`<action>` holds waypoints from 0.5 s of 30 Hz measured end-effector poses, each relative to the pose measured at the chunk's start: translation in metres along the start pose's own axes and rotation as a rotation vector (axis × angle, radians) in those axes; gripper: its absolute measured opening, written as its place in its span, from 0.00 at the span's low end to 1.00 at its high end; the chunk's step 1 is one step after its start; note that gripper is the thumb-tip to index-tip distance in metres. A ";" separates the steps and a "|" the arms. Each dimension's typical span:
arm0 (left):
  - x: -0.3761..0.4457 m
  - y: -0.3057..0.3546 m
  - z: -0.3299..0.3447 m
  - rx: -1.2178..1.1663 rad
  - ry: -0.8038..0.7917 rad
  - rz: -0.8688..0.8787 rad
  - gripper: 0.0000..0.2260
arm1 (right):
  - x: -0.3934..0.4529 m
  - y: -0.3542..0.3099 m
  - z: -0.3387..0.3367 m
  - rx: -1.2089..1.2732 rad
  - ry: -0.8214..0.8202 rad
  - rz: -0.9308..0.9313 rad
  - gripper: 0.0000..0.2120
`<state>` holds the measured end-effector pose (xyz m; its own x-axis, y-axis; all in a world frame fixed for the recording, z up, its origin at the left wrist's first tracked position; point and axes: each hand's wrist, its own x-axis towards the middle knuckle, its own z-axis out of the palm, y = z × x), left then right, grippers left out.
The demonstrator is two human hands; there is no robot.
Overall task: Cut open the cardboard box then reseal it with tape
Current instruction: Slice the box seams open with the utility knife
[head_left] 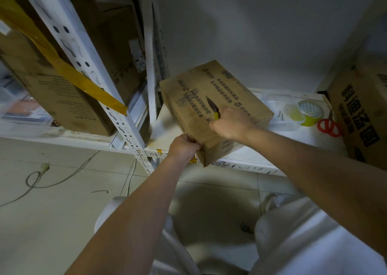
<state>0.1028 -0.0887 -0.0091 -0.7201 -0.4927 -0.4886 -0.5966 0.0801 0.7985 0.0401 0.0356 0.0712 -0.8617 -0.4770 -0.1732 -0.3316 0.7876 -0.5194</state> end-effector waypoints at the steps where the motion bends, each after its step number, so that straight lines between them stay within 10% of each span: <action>1: 0.001 0.000 0.001 -0.009 0.004 0.006 0.09 | -0.003 0.002 -0.001 -0.064 -0.037 -0.023 0.07; 15: 0.005 0.001 0.006 0.021 0.029 0.017 0.09 | -0.045 0.018 0.021 -0.551 -0.239 -0.043 0.20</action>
<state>0.0970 -0.0858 -0.0126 -0.7198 -0.5157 -0.4647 -0.5921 0.1068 0.7987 0.0808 0.0633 0.0517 -0.7541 -0.5372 -0.3778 -0.5697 0.8213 -0.0307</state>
